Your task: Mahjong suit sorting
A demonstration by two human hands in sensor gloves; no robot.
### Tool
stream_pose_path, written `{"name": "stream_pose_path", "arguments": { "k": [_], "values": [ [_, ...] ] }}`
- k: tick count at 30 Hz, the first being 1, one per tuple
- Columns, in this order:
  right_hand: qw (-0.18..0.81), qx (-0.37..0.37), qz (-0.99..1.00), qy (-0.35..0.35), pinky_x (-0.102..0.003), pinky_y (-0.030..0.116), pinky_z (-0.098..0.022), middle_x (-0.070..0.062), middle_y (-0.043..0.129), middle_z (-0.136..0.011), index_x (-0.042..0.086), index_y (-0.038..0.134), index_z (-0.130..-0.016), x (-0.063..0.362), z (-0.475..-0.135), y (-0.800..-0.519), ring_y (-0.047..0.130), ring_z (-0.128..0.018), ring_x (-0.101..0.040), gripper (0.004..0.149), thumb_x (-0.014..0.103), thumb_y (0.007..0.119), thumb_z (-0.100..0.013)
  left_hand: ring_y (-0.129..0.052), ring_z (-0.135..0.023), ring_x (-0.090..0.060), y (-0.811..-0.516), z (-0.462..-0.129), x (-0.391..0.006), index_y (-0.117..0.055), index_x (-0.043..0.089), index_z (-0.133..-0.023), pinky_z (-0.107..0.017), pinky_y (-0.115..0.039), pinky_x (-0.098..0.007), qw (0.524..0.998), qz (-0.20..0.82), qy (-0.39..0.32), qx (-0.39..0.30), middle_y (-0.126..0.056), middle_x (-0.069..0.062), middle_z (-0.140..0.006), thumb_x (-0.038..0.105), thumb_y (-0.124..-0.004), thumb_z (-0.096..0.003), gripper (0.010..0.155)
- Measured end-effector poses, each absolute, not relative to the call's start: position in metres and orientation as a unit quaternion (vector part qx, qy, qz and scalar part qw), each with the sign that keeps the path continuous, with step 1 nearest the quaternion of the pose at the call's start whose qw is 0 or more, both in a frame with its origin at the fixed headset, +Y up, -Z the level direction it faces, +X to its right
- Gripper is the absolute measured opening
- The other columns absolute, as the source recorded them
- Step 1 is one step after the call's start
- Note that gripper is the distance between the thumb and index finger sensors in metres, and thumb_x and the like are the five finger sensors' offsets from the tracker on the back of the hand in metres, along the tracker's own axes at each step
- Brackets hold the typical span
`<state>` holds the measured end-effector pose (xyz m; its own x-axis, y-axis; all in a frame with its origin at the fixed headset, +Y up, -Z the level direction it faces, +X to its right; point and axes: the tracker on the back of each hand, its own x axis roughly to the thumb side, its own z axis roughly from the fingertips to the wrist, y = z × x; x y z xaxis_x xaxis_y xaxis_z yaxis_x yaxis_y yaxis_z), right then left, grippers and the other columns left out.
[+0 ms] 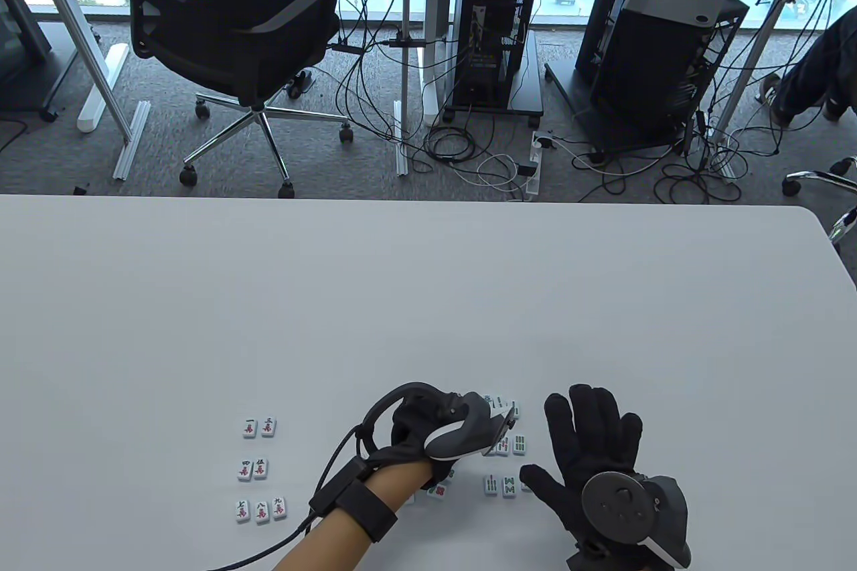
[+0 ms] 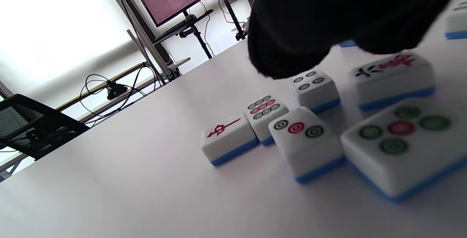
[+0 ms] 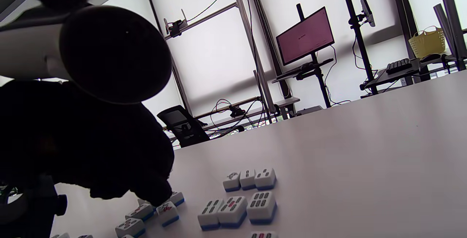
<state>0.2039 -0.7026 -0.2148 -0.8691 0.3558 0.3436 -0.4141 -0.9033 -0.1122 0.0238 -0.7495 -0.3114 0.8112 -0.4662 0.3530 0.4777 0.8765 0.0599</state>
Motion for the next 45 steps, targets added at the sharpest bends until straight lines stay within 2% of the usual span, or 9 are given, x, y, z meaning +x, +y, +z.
{"name": "stream_pose_path", "arguments": {
  "k": [4,11,15,18,23,30,38,41,45],
  "values": [
    [0.200,0.161,0.962,-0.090,-0.074,0.014,-0.068,-0.012,0.009,-0.115,0.030,0.016,-0.108,0.204,-0.215,-0.702,0.005,-0.103,-0.043,0.084,0.063,0.061,-0.045,-0.092,0.003,-0.005,-0.754,-0.310,0.034,-0.095,0.019,-0.055,-0.011,-0.085,-0.032,0.949,-0.244,-0.198,-0.002,-0.095,0.021,-0.014,0.057,-0.085,-0.0298,0.047],
    [0.202,0.160,0.962,-0.091,-0.074,0.014,-0.068,-0.013,0.008,-0.115,0.030,0.015,-0.108,0.204,-0.214,-0.702,0.005,-0.103,-0.043,0.084,0.063,0.061,-0.045,-0.093,0.001,-0.005,-0.749,-0.306,0.032,-0.095,0.018,-0.062,-0.012,-0.085,-0.033,0.961,-0.181,-0.206,-0.030,-0.096,0.021,-0.016,0.058,-0.081,-0.0325,0.051],
    [0.197,0.163,0.963,-0.089,-0.074,0.014,-0.069,-0.012,0.009,-0.115,0.029,0.016,-0.108,0.203,-0.214,-0.703,0.006,-0.103,-0.043,0.084,0.063,0.061,-0.045,-0.093,0.000,-0.006,-0.751,-0.305,0.032,-0.093,0.018,-0.067,-0.012,-0.085,-0.033,0.961,-0.163,-0.208,-0.079,-0.097,0.020,-0.018,0.062,-0.081,-0.0304,0.059],
    [0.195,0.162,0.963,-0.089,-0.074,0.014,-0.068,-0.013,0.009,-0.115,0.029,0.016,-0.108,0.203,-0.214,-0.702,0.006,-0.103,-0.043,0.084,0.063,0.061,-0.045,-0.094,0.000,-0.006,-0.756,-0.305,0.035,-0.092,0.017,-0.069,-0.012,-0.085,-0.033,0.959,-0.172,-0.210,-0.082,-0.097,0.020,-0.018,0.063,-0.082,-0.0294,0.062],
    [0.194,0.162,0.964,-0.088,-0.074,0.015,-0.068,-0.013,0.009,-0.115,0.029,0.016,-0.108,0.202,-0.214,-0.702,0.006,-0.103,-0.043,0.084,0.063,0.061,-0.045,-0.093,0.001,-0.006,-0.764,-0.309,0.038,-0.090,0.010,-0.068,-0.012,-0.085,-0.033,0.962,-0.156,-0.196,-0.107,-0.097,0.020,-0.018,0.060,-0.085,-0.0289,0.064],
    [0.194,0.162,0.963,-0.088,-0.074,0.014,-0.068,-0.013,0.009,-0.115,0.029,0.016,-0.108,0.202,-0.214,-0.702,0.006,-0.103,-0.043,0.084,0.063,0.061,-0.045,-0.094,0.000,-0.005,-0.761,-0.310,0.033,-0.090,0.010,-0.069,-0.012,-0.086,-0.033,0.963,-0.133,-0.205,-0.116,-0.097,0.020,-0.019,0.057,-0.088,-0.0280,0.062],
    [0.193,0.163,0.964,-0.089,-0.074,0.015,-0.068,-0.013,0.009,-0.115,0.029,0.016,-0.108,0.202,-0.214,-0.701,0.006,-0.103,-0.044,0.084,0.063,0.061,-0.045,-0.095,-0.002,-0.006,-0.713,-0.302,-0.024,-0.090,0.013,-0.070,-0.014,-0.086,-0.033,0.966,-0.043,-0.243,-0.080,-0.097,0.020,-0.020,0.056,-0.089,-0.0268,0.062],
    [0.190,0.163,0.964,-0.087,-0.074,0.015,-0.068,-0.013,0.009,-0.115,0.029,0.016,-0.108,0.201,-0.214,-0.702,0.006,-0.103,-0.043,0.084,0.063,0.061,-0.045,-0.095,-0.002,-0.007,-0.696,-0.301,-0.059,-0.090,0.012,-0.071,-0.014,-0.085,-0.034,0.975,-0.055,-0.204,-0.067,-0.098,0.019,-0.020,0.056,-0.090,-0.0269,0.062],
    [0.183,0.164,0.966,-0.086,-0.074,0.015,-0.068,-0.013,0.010,-0.115,0.029,0.016,-0.108,0.200,-0.214,-0.702,0.006,-0.103,-0.044,0.084,0.063,0.061,-0.045,-0.095,-0.004,-0.007,-0.688,-0.301,-0.112,-0.090,0.014,-0.072,-0.015,-0.085,-0.034,0.982,-0.073,-0.152,-0.086,-0.098,0.019,-0.022,0.055,-0.090,-0.0269,0.061]
  ]
}}
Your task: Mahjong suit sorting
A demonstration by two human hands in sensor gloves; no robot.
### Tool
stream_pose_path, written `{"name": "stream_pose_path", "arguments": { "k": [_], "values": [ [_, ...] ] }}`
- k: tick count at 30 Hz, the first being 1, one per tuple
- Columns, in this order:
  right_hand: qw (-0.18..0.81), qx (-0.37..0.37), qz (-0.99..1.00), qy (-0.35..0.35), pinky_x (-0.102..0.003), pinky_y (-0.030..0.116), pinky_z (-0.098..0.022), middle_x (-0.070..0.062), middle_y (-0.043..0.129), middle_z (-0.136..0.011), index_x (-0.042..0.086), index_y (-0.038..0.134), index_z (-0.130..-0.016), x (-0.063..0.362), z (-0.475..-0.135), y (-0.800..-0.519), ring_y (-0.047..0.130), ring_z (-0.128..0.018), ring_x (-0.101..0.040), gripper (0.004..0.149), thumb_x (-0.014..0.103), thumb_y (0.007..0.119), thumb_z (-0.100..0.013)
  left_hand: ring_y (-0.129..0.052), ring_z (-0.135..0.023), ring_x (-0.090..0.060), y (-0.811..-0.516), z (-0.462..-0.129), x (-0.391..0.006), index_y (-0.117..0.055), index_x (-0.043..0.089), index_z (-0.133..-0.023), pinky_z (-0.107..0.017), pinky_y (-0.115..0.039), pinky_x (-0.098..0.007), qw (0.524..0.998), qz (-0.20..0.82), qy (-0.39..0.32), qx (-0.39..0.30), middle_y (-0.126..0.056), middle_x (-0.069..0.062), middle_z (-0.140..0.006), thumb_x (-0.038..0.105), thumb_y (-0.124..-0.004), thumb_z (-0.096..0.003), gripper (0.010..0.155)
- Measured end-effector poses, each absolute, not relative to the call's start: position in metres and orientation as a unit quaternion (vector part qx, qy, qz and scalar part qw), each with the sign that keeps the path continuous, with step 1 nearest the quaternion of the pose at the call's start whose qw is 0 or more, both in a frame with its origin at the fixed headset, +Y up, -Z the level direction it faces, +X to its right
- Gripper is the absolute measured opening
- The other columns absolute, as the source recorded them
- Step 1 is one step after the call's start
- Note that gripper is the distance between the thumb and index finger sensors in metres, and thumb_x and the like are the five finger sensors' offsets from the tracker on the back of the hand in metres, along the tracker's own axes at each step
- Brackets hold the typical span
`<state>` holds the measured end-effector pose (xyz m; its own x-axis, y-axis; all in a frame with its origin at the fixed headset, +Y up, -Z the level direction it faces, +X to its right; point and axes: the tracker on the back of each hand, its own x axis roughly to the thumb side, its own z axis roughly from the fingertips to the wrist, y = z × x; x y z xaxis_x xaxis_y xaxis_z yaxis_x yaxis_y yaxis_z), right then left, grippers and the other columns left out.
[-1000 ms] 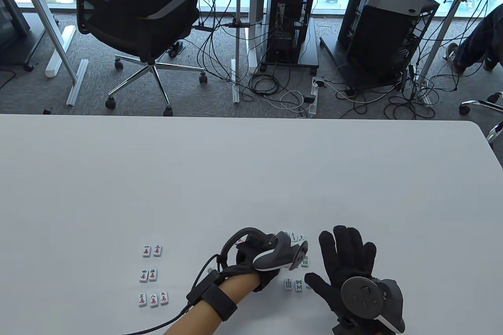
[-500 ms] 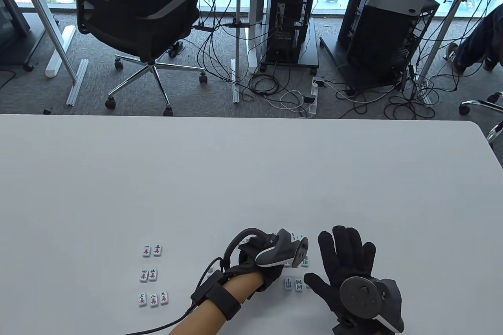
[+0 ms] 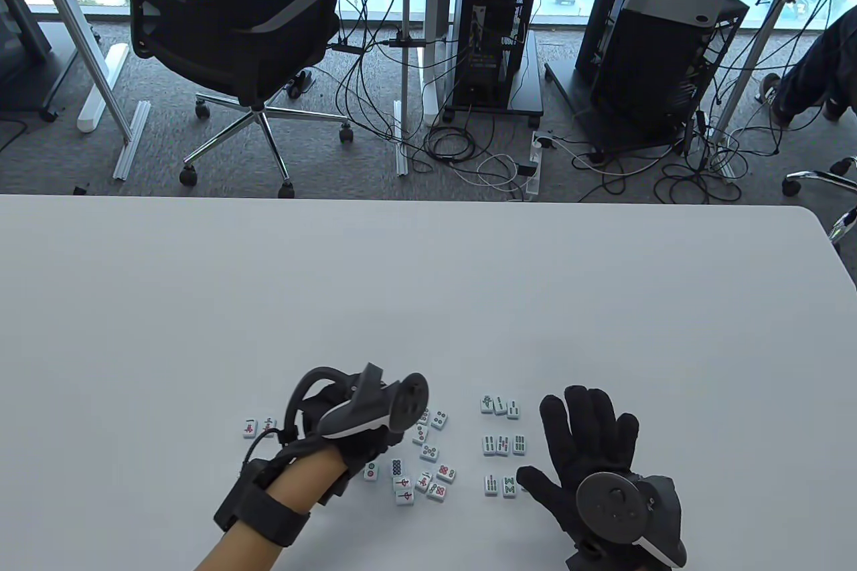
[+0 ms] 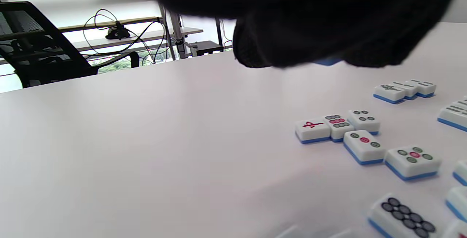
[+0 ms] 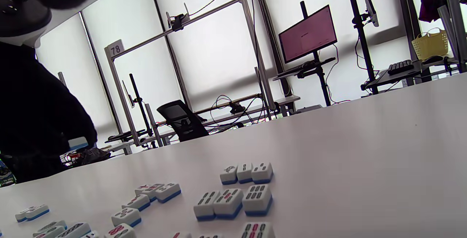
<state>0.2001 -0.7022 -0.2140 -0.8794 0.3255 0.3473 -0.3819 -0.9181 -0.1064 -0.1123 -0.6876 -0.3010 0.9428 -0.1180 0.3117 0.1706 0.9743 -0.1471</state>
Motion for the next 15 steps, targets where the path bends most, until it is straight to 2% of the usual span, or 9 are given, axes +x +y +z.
{"name": "stream_pose_path", "arguments": {
  "k": [3,8,15],
  "values": [
    [0.184,0.163,0.966,-0.084,-0.074,0.015,-0.068,-0.013,0.009,-0.115,0.029,0.016,-0.108,0.200,-0.214,-0.702,0.006,-0.103,-0.044,0.084,0.063,0.061,-0.045,-0.096,-0.005,-0.007,-0.697,-0.296,-0.150,-0.089,0.015,-0.073,-0.016,-0.086,-0.034,0.981,-0.084,-0.138,-0.111,-0.098,0.019,-0.023,0.055,-0.090,-0.0267,0.061],
    [0.180,0.167,0.966,-0.079,-0.074,0.015,-0.068,-0.013,0.010,-0.115,0.029,0.016,-0.108,0.197,-0.214,-0.704,0.007,-0.103,-0.044,0.084,0.063,0.061,-0.045,-0.095,-0.005,-0.007,-0.728,-0.279,-0.197,-0.090,0.016,-0.073,-0.016,-0.085,-0.034,0.982,-0.069,-0.111,-0.136,-0.098,0.018,-0.023,0.054,-0.091,-0.0262,0.061],
    [0.180,0.165,0.967,-0.072,-0.074,0.016,-0.068,-0.013,0.010,-0.115,0.029,0.016,-0.108,0.196,-0.215,-0.705,0.007,-0.102,-0.044,0.084,0.063,0.061,-0.045,-0.094,-0.004,-0.007,-0.752,-0.267,-0.224,-0.089,0.017,-0.073,-0.016,-0.085,-0.034,0.983,-0.098,-0.118,-0.099,-0.097,0.018,-0.021,0.055,-0.090,-0.0261,0.060]
  ]
}}
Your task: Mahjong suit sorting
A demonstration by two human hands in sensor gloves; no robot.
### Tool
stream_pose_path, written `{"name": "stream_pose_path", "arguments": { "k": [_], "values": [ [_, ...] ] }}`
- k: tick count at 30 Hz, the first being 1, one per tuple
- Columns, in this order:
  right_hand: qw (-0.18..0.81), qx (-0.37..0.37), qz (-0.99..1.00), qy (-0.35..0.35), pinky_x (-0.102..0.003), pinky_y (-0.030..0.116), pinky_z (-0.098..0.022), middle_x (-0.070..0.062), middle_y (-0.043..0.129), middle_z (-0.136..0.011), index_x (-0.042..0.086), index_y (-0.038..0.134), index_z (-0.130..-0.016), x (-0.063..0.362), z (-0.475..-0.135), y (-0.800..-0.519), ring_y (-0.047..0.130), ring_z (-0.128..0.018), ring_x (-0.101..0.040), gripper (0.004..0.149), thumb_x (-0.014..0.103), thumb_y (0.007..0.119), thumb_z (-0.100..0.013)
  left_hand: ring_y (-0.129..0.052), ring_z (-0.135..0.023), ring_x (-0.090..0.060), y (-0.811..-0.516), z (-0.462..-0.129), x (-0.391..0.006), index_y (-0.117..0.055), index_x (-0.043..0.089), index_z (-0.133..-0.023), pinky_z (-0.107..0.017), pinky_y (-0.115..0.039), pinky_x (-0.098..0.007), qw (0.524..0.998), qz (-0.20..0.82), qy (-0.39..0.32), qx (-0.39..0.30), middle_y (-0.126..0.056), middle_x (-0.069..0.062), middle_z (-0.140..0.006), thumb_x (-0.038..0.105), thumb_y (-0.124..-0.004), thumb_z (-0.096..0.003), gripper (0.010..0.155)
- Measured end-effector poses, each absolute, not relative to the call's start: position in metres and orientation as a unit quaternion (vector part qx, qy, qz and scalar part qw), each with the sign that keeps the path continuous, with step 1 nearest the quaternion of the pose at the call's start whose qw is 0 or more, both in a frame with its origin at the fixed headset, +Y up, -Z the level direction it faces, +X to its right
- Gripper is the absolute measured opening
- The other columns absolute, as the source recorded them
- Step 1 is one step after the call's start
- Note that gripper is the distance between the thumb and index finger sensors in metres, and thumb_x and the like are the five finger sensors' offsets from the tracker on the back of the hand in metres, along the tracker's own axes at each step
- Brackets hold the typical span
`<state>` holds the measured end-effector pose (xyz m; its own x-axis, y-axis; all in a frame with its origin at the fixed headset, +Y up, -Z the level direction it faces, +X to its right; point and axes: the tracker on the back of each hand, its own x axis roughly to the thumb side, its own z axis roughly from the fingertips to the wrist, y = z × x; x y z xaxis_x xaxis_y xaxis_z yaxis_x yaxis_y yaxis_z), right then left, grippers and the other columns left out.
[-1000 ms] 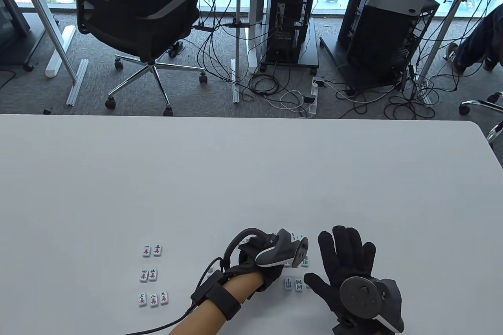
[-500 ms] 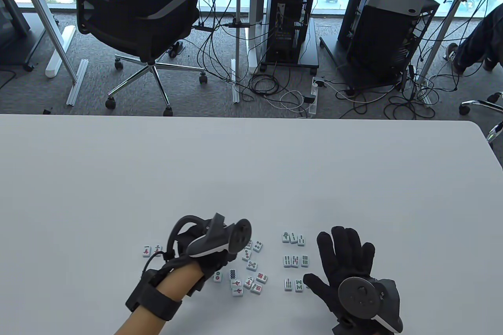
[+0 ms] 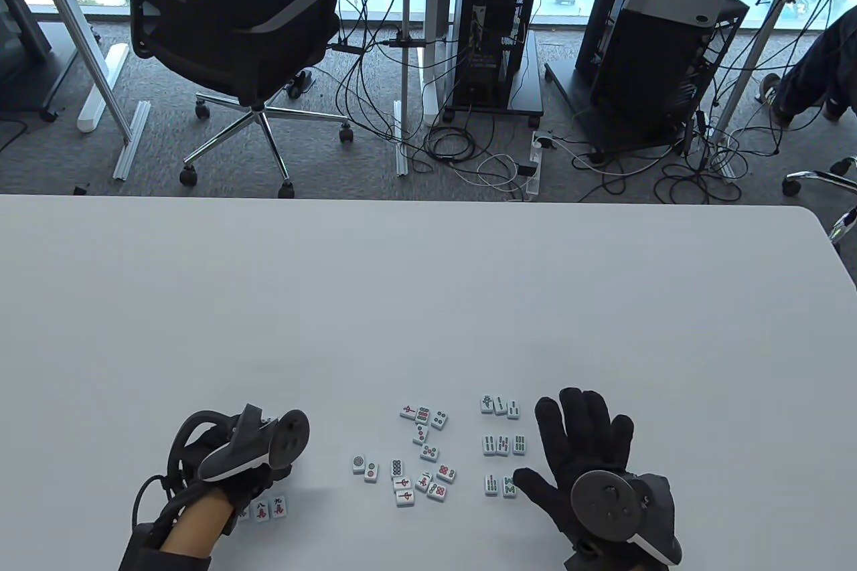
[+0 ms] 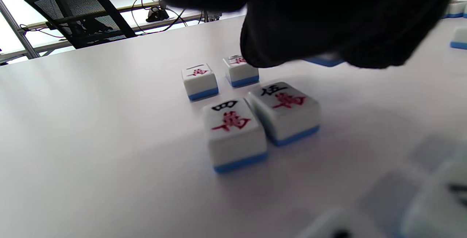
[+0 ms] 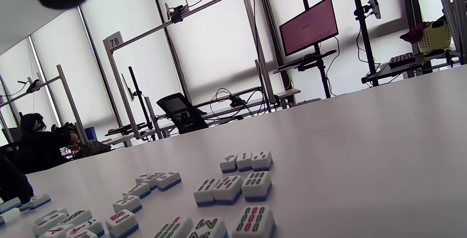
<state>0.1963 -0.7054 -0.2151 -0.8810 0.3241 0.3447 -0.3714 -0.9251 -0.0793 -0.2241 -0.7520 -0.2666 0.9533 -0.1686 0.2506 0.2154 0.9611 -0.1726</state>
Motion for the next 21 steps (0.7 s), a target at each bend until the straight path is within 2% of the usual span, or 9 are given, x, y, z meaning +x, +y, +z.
{"name": "stream_pose_path", "arguments": {
  "k": [8,15,21],
  "values": [
    [0.175,0.164,0.968,-0.068,-0.074,0.016,-0.068,-0.013,0.010,-0.115,0.029,0.016,-0.108,0.196,-0.216,-0.705,0.007,-0.102,-0.044,0.084,0.063,0.061,-0.045,-0.094,-0.003,-0.007,-0.763,-0.262,-0.225,-0.089,0.018,-0.074,-0.016,-0.085,-0.034,0.979,-0.126,-0.117,-0.113,-0.097,0.018,-0.021,0.055,-0.090,-0.0258,0.061],
    [0.180,0.162,0.968,-0.069,-0.074,0.015,-0.068,-0.013,0.010,-0.115,0.029,0.016,-0.108,0.196,-0.216,-0.705,0.007,-0.102,-0.044,0.084,0.063,0.061,-0.045,-0.096,-0.010,-0.009,-0.755,-0.257,-0.220,-0.084,0.021,-0.082,-0.019,-0.085,-0.036,0.975,-0.143,-0.108,-0.129,-0.099,0.017,-0.028,0.061,-0.085,-0.0276,0.067],
    [0.181,0.163,0.967,-0.071,-0.074,0.015,-0.068,-0.013,0.009,-0.115,0.029,0.016,-0.108,0.197,-0.216,-0.705,0.007,-0.103,-0.044,0.084,0.063,0.061,-0.045,-0.097,-0.009,-0.009,-0.731,-0.251,-0.183,-0.087,0.019,-0.078,-0.020,-0.085,-0.036,0.979,-0.127,-0.151,-0.060,-0.099,0.017,-0.028,0.059,-0.083,-0.0300,0.063]
  ]
}}
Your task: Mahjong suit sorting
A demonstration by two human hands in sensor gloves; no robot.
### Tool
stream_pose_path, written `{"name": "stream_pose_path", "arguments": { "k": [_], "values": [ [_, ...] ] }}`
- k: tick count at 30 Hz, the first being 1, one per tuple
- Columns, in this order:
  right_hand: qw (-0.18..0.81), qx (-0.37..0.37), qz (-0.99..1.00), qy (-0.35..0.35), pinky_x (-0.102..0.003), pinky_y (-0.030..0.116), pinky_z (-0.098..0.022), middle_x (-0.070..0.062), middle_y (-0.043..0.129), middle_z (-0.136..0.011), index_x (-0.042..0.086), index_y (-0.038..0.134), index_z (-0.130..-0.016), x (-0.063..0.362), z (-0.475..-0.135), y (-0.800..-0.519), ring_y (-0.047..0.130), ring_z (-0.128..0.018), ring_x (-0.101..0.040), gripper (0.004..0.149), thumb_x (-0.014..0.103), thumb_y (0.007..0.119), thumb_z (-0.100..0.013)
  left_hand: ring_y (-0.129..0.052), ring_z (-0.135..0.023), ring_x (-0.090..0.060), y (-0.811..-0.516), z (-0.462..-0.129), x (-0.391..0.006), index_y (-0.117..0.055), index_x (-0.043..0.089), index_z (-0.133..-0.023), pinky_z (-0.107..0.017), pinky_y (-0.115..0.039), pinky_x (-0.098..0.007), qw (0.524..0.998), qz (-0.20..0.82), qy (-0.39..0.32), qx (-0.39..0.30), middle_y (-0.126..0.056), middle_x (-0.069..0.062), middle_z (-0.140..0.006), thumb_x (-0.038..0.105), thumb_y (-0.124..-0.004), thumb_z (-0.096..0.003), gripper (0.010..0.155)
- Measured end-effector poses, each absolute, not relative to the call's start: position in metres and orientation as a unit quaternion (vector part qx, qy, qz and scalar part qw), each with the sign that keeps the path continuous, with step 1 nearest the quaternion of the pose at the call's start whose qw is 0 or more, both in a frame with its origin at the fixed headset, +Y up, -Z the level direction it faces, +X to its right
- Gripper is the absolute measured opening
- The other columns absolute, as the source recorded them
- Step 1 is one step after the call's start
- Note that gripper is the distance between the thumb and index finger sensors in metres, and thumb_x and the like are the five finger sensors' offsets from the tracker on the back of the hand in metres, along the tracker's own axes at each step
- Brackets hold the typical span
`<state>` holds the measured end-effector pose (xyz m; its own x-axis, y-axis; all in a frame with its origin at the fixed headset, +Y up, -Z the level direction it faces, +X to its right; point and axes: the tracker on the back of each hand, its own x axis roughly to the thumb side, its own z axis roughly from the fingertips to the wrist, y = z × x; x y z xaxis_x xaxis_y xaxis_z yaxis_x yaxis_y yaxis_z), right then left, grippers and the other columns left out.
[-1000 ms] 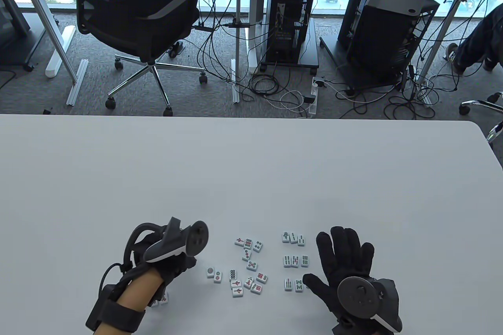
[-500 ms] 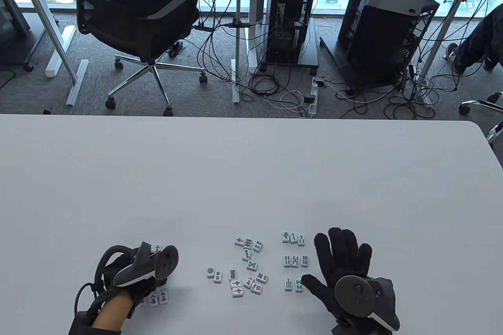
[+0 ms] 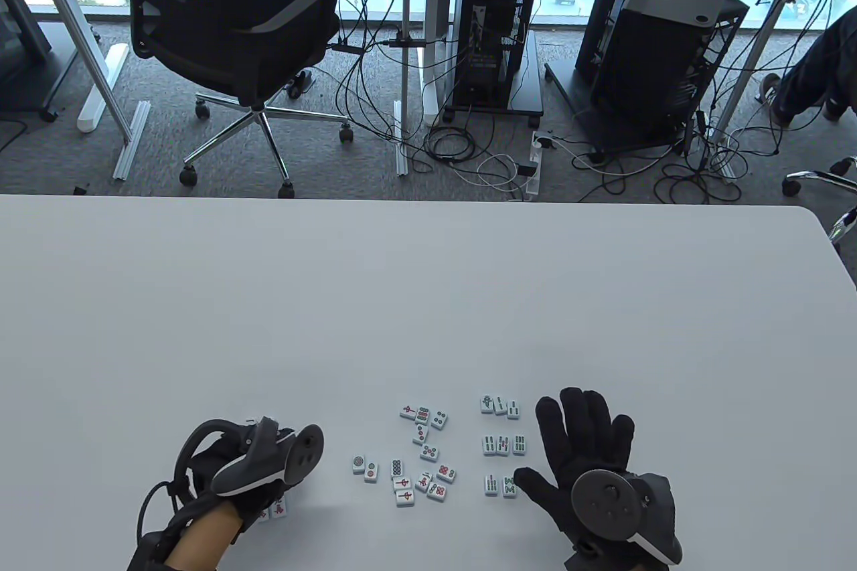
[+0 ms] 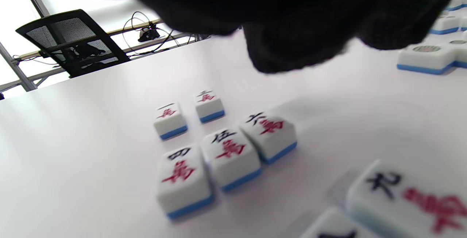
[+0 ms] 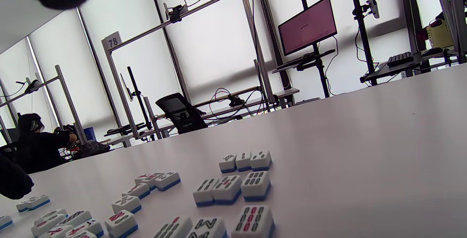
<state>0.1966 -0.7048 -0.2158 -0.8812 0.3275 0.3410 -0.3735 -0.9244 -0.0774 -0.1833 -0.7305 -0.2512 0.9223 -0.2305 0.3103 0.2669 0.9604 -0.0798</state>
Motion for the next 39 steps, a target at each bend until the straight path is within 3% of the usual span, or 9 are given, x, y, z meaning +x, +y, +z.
{"name": "stream_pose_path", "arguments": {
  "k": [8,15,39],
  "values": [
    [0.182,0.163,0.967,-0.071,-0.074,0.015,-0.068,-0.013,0.010,-0.115,0.029,0.016,-0.108,0.197,-0.216,-0.705,0.007,-0.102,-0.044,0.084,0.063,0.061,-0.045,-0.097,-0.009,-0.007,-0.722,-0.234,-0.086,-0.088,0.023,-0.076,-0.020,-0.086,-0.034,0.940,-0.107,-0.320,0.043,-0.099,0.019,-0.027,0.054,-0.086,-0.0305,0.055],
    [0.184,0.165,0.966,-0.071,-0.074,0.015,-0.068,-0.013,0.009,-0.115,0.029,0.016,-0.108,0.197,-0.215,-0.705,0.007,-0.103,-0.044,0.084,0.063,0.061,-0.045,-0.097,-0.008,-0.007,-0.742,-0.243,-0.037,-0.088,0.023,-0.076,-0.019,-0.086,-0.034,0.921,-0.155,-0.358,-0.006,-0.099,0.019,-0.026,0.053,-0.087,-0.0294,0.055],
    [0.185,0.168,0.966,-0.071,-0.074,0.016,-0.069,-0.013,0.010,-0.115,0.029,0.016,-0.108,0.197,-0.214,-0.705,0.007,-0.103,-0.044,0.084,0.063,0.061,-0.045,-0.096,-0.008,-0.007,-0.755,-0.251,-0.014,-0.086,0.021,-0.079,-0.019,-0.086,-0.034,0.912,-0.220,-0.340,-0.072,-0.099,0.019,-0.027,0.054,-0.087,-0.0288,0.060]
  ]
}}
